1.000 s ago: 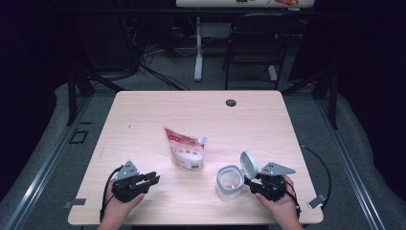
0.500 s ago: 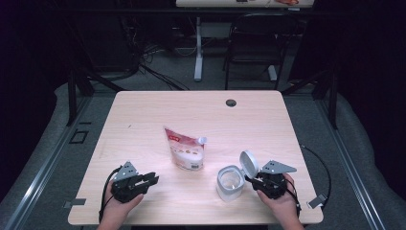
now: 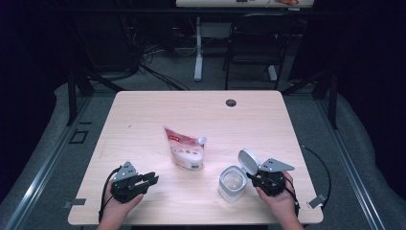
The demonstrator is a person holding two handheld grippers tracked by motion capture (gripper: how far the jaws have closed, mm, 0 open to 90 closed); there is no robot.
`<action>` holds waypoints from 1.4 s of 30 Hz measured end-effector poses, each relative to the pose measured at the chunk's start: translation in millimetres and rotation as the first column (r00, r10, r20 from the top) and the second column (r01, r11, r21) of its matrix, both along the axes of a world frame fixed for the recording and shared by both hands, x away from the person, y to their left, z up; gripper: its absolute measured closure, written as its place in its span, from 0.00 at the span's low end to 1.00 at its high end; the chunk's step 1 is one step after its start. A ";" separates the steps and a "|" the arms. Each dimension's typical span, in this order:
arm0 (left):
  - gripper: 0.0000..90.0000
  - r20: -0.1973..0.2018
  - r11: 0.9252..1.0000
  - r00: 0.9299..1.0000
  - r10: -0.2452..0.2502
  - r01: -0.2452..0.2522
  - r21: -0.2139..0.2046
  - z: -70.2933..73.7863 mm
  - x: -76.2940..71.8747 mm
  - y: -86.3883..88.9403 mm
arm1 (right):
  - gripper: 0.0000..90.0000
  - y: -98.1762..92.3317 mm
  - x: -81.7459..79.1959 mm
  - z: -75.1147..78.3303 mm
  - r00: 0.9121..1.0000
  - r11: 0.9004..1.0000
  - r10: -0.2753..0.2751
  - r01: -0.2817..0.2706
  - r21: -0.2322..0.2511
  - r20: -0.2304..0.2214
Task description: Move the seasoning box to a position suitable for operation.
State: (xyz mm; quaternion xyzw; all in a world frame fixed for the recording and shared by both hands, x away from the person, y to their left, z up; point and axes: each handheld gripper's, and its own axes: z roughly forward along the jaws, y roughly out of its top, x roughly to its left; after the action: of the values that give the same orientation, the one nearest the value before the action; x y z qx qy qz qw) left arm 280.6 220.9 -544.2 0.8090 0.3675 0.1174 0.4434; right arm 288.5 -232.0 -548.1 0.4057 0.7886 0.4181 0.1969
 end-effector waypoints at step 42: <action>0.80 -0.012 1.000 1.000 -0.001 0.001 0.004 -2.6 1.1 -0.1 | 0.86 -8.8 26.8 2.6 1.000 0.993 0.000 0.004 0.122 -0.029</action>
State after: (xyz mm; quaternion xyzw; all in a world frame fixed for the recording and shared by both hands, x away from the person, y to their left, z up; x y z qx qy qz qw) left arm 281.7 220.8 -546.8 0.8107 0.3698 0.1129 0.4397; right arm 315.3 -240.7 -545.5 0.4237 0.7639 0.4594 0.1607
